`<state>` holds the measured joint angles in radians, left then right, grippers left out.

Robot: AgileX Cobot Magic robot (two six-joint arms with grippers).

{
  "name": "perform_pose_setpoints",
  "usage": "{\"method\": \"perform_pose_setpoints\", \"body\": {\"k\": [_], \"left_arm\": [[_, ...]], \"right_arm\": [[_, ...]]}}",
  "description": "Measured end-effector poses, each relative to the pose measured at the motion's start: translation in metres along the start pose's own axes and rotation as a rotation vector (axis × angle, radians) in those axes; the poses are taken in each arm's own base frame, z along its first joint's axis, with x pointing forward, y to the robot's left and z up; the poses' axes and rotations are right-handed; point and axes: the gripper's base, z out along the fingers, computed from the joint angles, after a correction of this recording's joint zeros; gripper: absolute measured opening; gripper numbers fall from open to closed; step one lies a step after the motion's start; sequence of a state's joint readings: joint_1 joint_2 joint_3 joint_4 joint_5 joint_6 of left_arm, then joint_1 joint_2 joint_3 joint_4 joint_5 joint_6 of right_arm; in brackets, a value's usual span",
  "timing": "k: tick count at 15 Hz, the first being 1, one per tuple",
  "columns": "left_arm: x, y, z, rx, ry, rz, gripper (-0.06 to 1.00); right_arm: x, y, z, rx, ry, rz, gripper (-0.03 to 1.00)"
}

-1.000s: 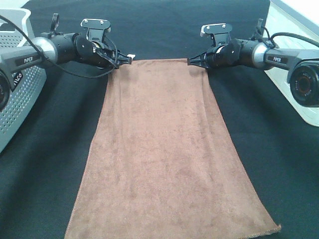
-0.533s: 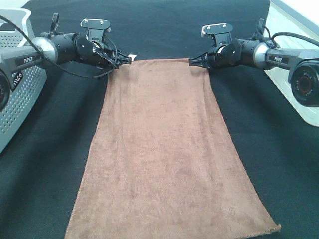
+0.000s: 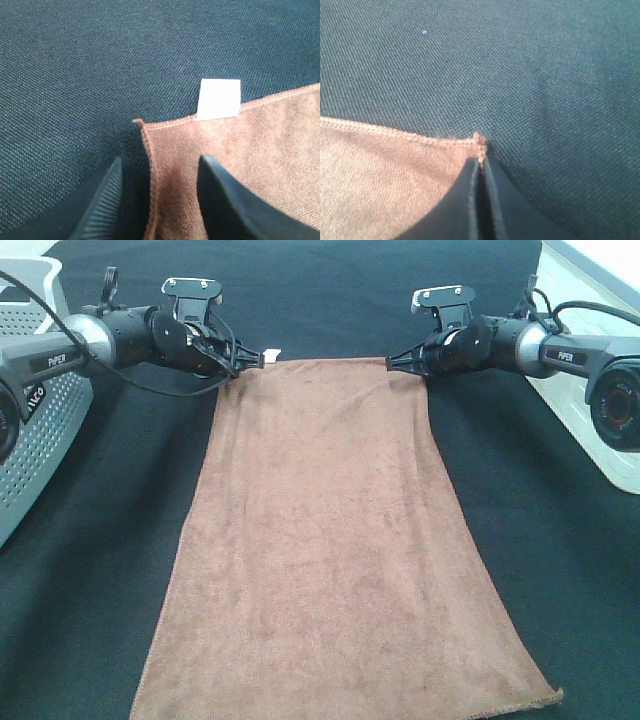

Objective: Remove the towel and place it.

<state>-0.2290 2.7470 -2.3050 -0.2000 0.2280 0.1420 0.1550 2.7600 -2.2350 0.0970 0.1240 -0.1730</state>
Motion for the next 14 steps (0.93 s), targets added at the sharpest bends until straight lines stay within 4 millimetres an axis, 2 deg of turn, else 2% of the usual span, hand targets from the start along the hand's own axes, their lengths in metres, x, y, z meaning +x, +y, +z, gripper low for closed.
{"method": "perform_pose_setpoints", "body": {"k": [3, 4, 5, 6, 7, 9, 12, 13, 14], "left_arm": [[0.000, 0.000, 0.000, 0.003, 0.001, -0.014, 0.45], [0.001, 0.000, 0.000, 0.005, 0.007, -0.018, 0.46], [0.001, -0.001, 0.000, 0.006, 0.012, -0.022, 0.52], [0.002, -0.001, 0.000, 0.007, 0.019, -0.033, 0.57], [0.002, -0.001, 0.000, 0.007, 0.019, -0.033, 0.57], [0.000, -0.001, -0.002, 0.010, 0.033, -0.052, 0.68], [-0.023, -0.005, -0.019, 0.023, 0.046, -0.051, 0.74], [-0.037, -0.007, -0.032, 0.030, 0.058, -0.041, 0.74], [-0.057, -0.010, -0.053, 0.040, 0.104, -0.018, 0.74]], "right_arm": [[0.000, -0.001, 0.000, 0.000, 0.005, 0.001, 0.01], [-0.001, -0.003, -0.002, 0.002, 0.011, 0.003, 0.09], [-0.003, -0.003, -0.004, -0.001, 0.023, 0.003, 0.25], [-0.008, -0.005, -0.008, -0.001, 0.028, 0.004, 0.36], [-0.008, -0.005, -0.008, -0.001, 0.028, 0.004, 0.36], [-0.025, -0.006, -0.022, -0.004, 0.023, 0.009, 0.53], [-0.061, -0.003, -0.051, -0.026, -0.016, 0.038, 0.58], [-0.073, 0.001, -0.062, -0.044, -0.022, 0.059, 0.58], [-0.094, 0.011, -0.088, -0.087, 0.000, 0.077, 0.58]]}}
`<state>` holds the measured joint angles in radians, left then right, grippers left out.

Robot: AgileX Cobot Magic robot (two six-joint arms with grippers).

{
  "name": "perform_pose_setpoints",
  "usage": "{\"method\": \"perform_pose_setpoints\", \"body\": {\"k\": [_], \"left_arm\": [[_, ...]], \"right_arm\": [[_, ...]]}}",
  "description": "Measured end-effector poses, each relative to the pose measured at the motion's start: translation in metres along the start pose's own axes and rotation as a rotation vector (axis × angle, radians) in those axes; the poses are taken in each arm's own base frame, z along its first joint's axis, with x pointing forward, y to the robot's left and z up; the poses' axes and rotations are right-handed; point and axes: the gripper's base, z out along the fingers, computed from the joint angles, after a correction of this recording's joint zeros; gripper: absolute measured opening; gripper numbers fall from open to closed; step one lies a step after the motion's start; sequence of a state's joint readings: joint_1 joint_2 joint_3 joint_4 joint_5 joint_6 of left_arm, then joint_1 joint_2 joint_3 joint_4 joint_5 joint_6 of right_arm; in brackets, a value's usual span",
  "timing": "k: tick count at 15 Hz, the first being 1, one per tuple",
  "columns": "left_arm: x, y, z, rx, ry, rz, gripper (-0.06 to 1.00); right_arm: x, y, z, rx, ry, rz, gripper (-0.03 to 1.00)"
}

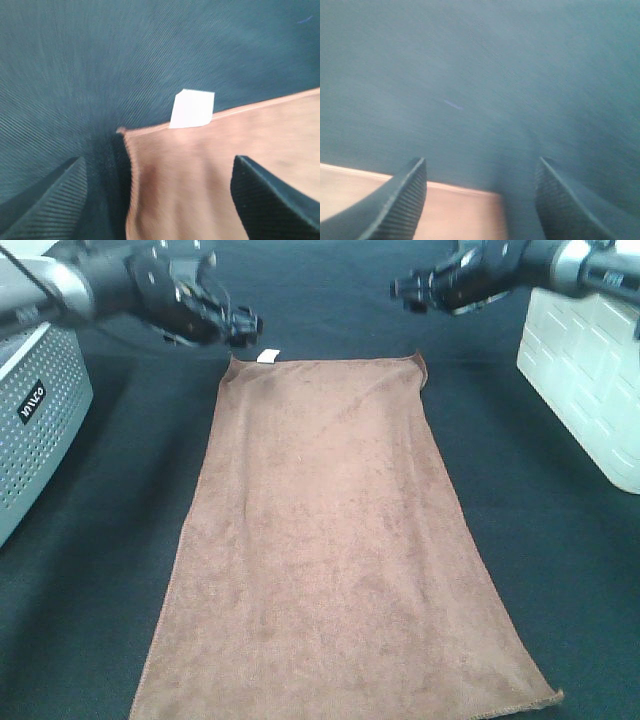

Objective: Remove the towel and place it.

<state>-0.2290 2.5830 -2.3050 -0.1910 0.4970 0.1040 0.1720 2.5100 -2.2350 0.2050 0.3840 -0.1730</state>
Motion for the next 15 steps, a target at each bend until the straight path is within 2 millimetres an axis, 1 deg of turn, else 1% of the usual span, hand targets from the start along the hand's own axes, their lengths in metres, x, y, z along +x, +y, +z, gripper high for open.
{"method": "perform_pose_setpoints", "body": {"k": [1, 2, 3, 4, 5, 6, 8, 9, 10, 11, 13, 14, 15], "left_arm": [[-0.012, -0.002, -0.020, 0.004, 0.043, 0.012, 0.74], [-0.020, -0.001, -0.039, 0.006, 0.113, 0.015, 0.74], [-0.029, 0.003, -0.061, 0.005, 0.173, 0.011, 0.74], [-0.039, 0.012, -0.087, -0.003, 0.219, -0.001, 0.74], [-0.047, 0.025, -0.112, -0.023, 0.264, -0.021, 0.74], [-0.057, 0.041, -0.140, -0.054, 0.284, -0.043, 0.74], [-0.072, 0.068, -0.190, -0.107, 0.293, -0.090, 0.74], [-0.080, 0.078, -0.213, -0.132, 0.264, -0.095, 0.74], [-0.086, 0.084, -0.232, -0.149, 0.234, -0.089, 0.74], [-0.090, 0.084, -0.247, -0.156, 0.213, -0.076, 0.74], [-0.091, 0.075, -0.282, -0.169, 0.198, -0.065, 0.74], [-0.078, 0.069, -0.306, -0.192, 0.229, -0.077, 0.75], [-0.066, 0.065, -0.324, -0.212, 0.253, -0.083, 0.75]], "right_arm": [[-0.010, 0.007, -0.018, -0.026, 0.048, 0.000, 0.58], [-0.021, 0.012, -0.041, -0.049, 0.103, -0.006, 0.58], [-0.029, 0.016, -0.066, -0.070, 0.176, -0.003, 0.58], [-0.036, 0.019, -0.092, -0.086, 0.261, 0.004, 0.58], [-0.045, 0.020, -0.124, -0.092, 0.320, 0.013, 0.58], [-0.057, 0.021, -0.154, -0.079, 0.330, 0.033, 0.58], [-0.076, 0.017, -0.206, -0.012, 0.290, 0.077, 0.58], [-0.081, 0.015, -0.230, 0.031, 0.290, 0.096, 0.58], [-0.085, 0.013, -0.249, 0.078, 0.285, 0.105, 0.58], [-0.087, 0.012, -0.265, 0.107, 0.270, 0.120, 0.58], [-0.084, 0.016, -0.300, 0.106, 0.250, 0.149, 0.58], [-0.072, 0.023, -0.334, 0.073, 0.255, 0.163, 0.58], [-0.059, 0.026, -0.355, 0.062, 0.265, 0.169, 0.58]]}}
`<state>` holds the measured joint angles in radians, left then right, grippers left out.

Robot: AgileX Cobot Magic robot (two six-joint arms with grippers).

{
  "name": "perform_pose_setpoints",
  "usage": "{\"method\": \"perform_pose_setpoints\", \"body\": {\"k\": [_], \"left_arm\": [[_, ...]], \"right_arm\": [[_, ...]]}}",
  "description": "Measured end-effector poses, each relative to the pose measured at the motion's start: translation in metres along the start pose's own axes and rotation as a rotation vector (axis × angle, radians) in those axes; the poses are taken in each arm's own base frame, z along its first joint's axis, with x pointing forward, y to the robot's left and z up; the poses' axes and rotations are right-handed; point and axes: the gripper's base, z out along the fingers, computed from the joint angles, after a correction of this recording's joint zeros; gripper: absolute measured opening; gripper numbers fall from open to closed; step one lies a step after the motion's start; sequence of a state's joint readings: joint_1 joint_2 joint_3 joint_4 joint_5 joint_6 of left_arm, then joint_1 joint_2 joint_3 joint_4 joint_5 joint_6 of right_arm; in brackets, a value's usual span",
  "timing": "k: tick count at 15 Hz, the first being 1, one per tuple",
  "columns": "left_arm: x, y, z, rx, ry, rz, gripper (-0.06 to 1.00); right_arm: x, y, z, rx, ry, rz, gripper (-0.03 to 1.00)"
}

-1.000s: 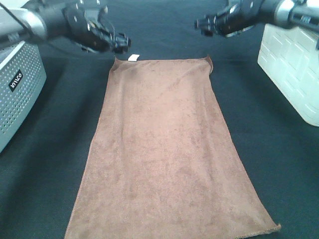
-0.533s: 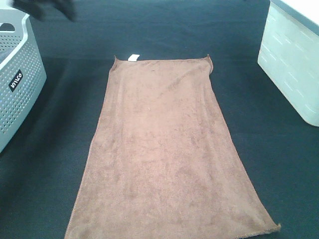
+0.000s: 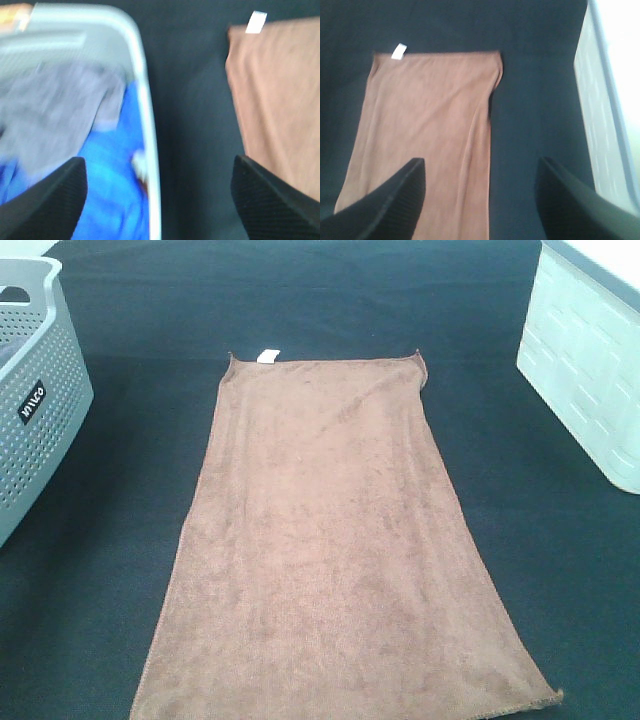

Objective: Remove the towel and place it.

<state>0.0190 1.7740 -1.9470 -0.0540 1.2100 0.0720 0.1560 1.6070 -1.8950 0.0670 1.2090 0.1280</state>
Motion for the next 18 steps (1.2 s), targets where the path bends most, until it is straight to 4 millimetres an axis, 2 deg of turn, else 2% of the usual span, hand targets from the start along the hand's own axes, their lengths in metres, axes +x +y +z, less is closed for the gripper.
{"method": "perform_pose_setpoints", "body": {"k": [1, 3, 5, 6, 7, 10, 13, 15, 18], "left_arm": [[0.019, 0.000, -0.015, -0.016, 0.023, -0.002, 0.75], [0.070, -0.004, -0.050, -0.024, 0.056, -0.003, 0.75], [0.117, -0.008, -0.083, -0.027, 0.007, -0.014, 0.75], [0.117, -0.008, -0.083, -0.027, 0.007, -0.014, 0.75], [0.155, -0.011, -0.105, -0.031, -0.060, -0.022, 0.75], [0.230, -0.015, -0.131, -0.045, -0.175, -0.015, 0.75], [0.299, -0.018, -0.140, -0.073, -0.289, -0.003, 0.75], [0.334, -0.019, -0.144, -0.084, -0.377, 0.002, 0.75], [0.371, -0.019, -0.143, -0.111, -0.488, 0.009, 0.75]], "right_arm": [[0.022, -0.001, -0.018, -0.007, 0.011, 0.003, 0.58], [0.079, -0.007, -0.052, -0.008, 0.025, 0.003, 0.58], [0.132, -0.013, -0.074, -0.007, 0.027, 0.003, 0.58], [0.132, -0.013, -0.074, -0.007, 0.027, 0.003, 0.58], [0.173, -0.018, -0.089, -0.011, 0.001, 0.001, 0.58], [0.244, -0.028, -0.109, -0.023, -0.084, -0.005, 0.58], [0.299, -0.036, -0.114, -0.031, -0.175, -0.013, 0.58], [0.326, -0.042, -0.111, -0.020, -0.231, -0.024, 0.58], [0.358, -0.047, -0.104, -0.019, -0.298, -0.072, 0.58]]}}
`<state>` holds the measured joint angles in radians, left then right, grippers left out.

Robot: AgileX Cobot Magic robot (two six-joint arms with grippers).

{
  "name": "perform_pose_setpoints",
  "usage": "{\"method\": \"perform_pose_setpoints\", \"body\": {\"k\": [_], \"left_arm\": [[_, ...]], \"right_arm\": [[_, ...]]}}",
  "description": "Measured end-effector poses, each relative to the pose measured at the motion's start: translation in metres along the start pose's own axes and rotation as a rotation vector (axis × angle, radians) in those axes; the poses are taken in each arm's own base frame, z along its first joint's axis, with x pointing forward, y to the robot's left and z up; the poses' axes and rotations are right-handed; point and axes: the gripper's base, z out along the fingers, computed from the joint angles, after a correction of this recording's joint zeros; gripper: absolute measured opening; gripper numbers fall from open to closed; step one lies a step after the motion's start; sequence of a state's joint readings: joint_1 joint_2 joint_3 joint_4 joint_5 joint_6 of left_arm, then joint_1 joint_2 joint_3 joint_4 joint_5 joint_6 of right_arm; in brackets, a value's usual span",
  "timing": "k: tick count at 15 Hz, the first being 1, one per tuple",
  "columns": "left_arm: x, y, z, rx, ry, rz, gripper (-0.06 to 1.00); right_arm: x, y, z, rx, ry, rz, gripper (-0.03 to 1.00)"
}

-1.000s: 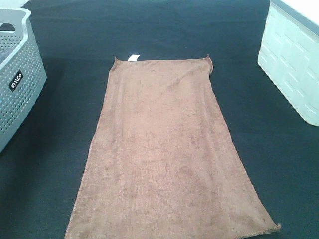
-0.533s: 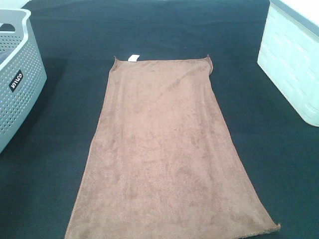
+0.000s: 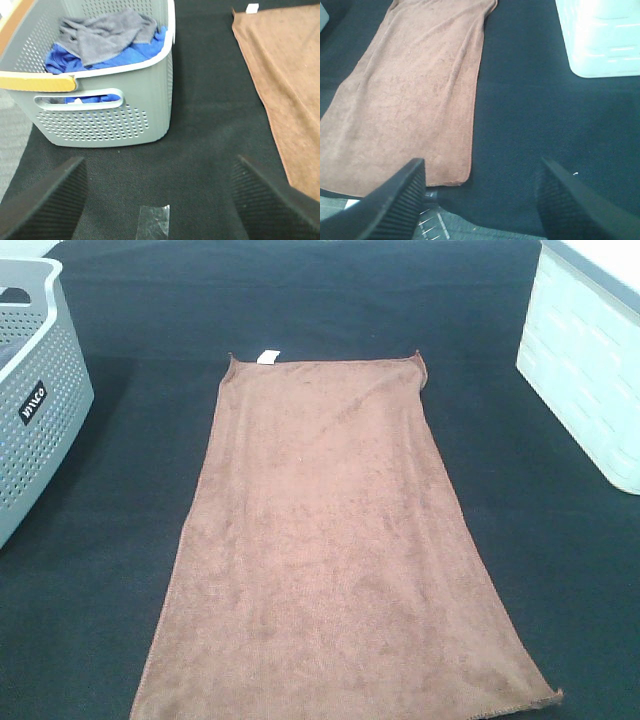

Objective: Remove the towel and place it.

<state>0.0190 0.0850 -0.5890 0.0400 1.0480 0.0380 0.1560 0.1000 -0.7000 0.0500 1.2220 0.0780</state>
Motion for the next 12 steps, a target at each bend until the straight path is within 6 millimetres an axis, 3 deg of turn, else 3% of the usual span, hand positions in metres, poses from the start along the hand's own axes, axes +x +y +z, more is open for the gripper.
{"method": "perform_pose_setpoints", "body": {"k": [1, 3, 7, 12], "left_arm": [[0.013, 0.000, -0.003, -0.004, -0.039, -0.002, 0.75], [0.021, -0.004, 0.003, 0.026, -0.017, -0.017, 0.75], [0.025, -0.007, 0.007, 0.054, 0.000, -0.010, 0.75], [0.025, -0.007, 0.007, 0.054, 0.001, -0.036, 0.75]], "right_arm": [[0.016, -0.002, 0.002, -0.002, -0.027, -0.023, 0.58], [0.027, -0.003, 0.014, 0.004, -0.002, -0.048, 0.58], [0.023, -0.004, 0.034, 0.000, -0.090, -0.075, 0.58], [0.024, -0.004, 0.036, 0.000, -0.079, -0.074, 0.58]]}}
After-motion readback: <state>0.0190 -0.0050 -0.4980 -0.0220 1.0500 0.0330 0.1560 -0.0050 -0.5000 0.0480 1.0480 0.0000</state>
